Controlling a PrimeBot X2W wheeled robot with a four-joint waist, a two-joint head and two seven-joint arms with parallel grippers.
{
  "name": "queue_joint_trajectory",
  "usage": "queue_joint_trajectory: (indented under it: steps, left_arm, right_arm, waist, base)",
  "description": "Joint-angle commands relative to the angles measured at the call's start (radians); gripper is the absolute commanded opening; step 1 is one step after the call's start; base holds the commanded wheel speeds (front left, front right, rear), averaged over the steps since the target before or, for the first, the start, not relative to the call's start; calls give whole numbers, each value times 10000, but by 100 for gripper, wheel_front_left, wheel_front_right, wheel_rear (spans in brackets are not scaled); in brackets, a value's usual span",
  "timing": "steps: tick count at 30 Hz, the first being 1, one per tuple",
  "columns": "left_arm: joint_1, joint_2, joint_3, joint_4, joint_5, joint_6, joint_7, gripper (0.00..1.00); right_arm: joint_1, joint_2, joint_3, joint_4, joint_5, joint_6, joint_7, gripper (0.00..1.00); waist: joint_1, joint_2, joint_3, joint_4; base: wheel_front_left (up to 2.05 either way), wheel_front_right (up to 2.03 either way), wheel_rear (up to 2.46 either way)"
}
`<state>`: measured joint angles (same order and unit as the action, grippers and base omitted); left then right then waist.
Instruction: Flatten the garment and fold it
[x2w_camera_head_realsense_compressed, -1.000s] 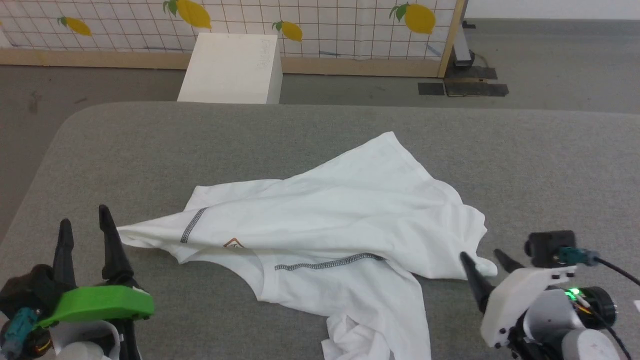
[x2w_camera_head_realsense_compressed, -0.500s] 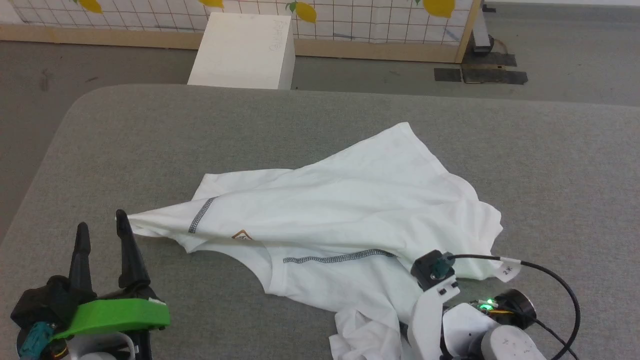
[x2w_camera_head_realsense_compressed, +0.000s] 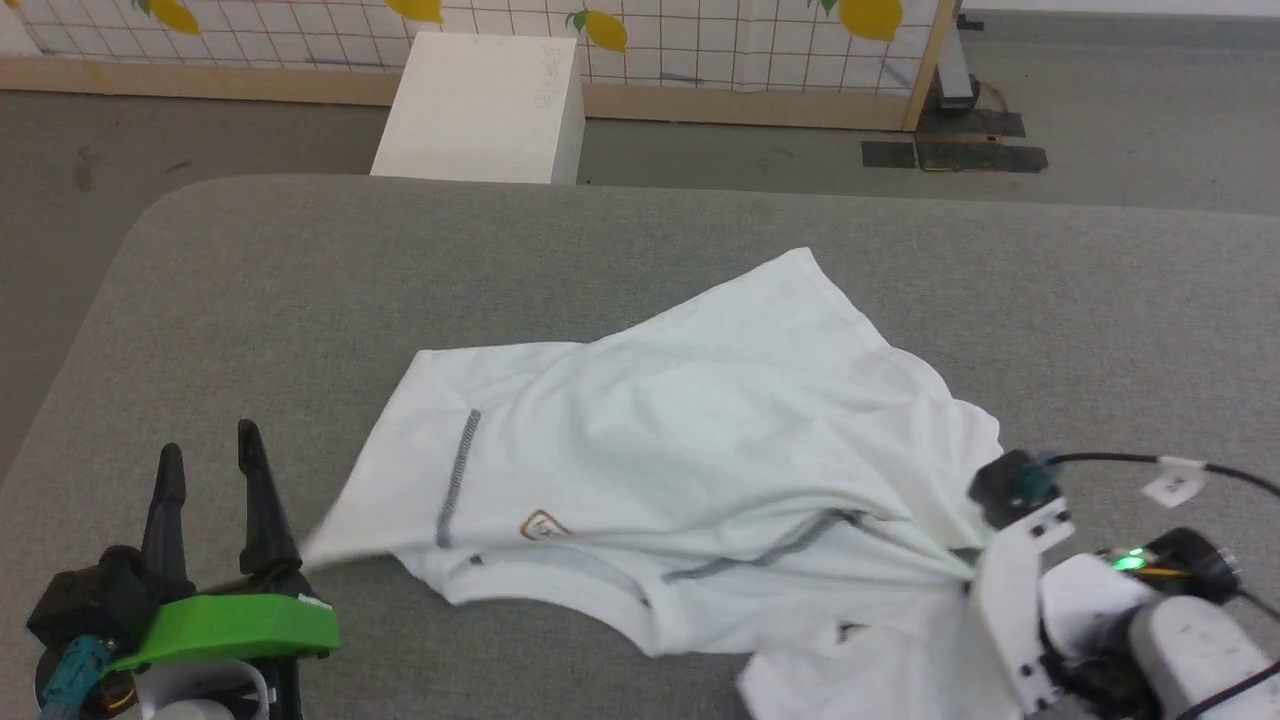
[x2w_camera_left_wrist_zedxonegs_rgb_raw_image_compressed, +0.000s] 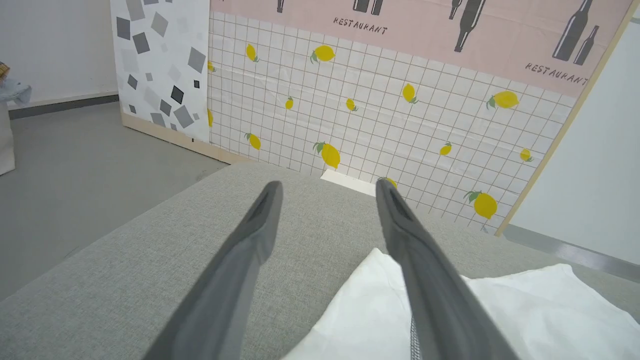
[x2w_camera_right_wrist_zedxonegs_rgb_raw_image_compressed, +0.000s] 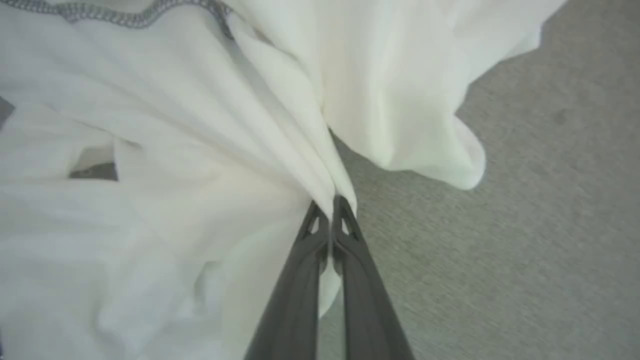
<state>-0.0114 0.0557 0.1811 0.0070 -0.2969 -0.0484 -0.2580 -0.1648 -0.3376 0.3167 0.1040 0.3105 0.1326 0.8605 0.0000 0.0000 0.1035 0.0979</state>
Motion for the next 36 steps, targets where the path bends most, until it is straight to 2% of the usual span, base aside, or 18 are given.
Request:
queue_joint_trajectory:
  steps: [1, 4, 9, 13, 18, 19, 20, 24, 28, 33, 36]
  left_arm:
    - [-162, -45, 26, 14, 60, -59, -37, 100]
    - [-173, -49, 30, 8, 72, -90, -37, 100]
    - [-361, -52, -134, 20, 13, -95, -37, 100]
    - [-595, -53, -333, 28, -73, -65, -37, 100]
    - [-831, -53, -572, 72, -159, 8, -37, 100]
    - [-857, -53, -627, 108, -174, 19, -37, 100]
    - [-870, -54, -661, 133, -181, 30, -37, 100]
    - [-865, -54, -787, 237, -186, 85, -37, 100]
    - [-754, -54, -885, 316, -173, 98, -37, 100]
    - [-496, -54, -983, 316, -220, 131, -38, 100]
    - [-307, -54, -1040, 326, -241, 156, -38, 100]
  right_arm:
    - [-255, -438, -277, -118, 0, -19, 113, 0]
    - [-713, -1207, -966, -159, 42, -19, 329, 0]
    - [-2009, -2036, -1834, 446, -491, -19, 94, 0]
    - [-3164, -2067, -2439, 1253, -1160, -19, -719, 0]
    - [-3975, -1575, -3092, 2426, -2155, -19, -1766, 0]
    - [-4015, -1460, -3137, 2704, -2280, -19, -1879, 33]
    - [-4046, -1358, -3215, 2894, -2354, -19, -1995, 100]
    - [-4144, -945, -3680, 3273, -2572, -19, -2937, 100]
    - [-4041, -357, -4336, 3143, -2318, -19, -4181, 100]
    - [-3042, 576, -4790, 2119, -1335, -19, -5880, 100]
    - [-2119, 1151, -5100, 1484, -1116, -19, -6526, 100]
  waist:
    - [0, 0, 20, -38]
    - [0, 0, 135, -116]
    - [0, 0, 499, -139]
    - [0, 0, 873, -52]
    - [0, 0, 1200, 91]
    - [0, 0, 1211, 108]
    - [0, 0, 1201, 115]
    - [0, 0, 1050, 93]
    - [0, 0, 689, -8]
    - [0, 0, 148, -210]
    - [0, 0, -133, -322]
  base:
    - [0, 0, 0]
    - [0, 0, 0]
    - [0, 0, 0]
    - [0, 0, 0]
    - [0, 0, 0]
    - [0, 0, 0]
    - [0, 0, 0]
    - [0, 0, 0]
    - [0, 0, 0]
    - [0, 0, 0]
    - [0, 0, 0]
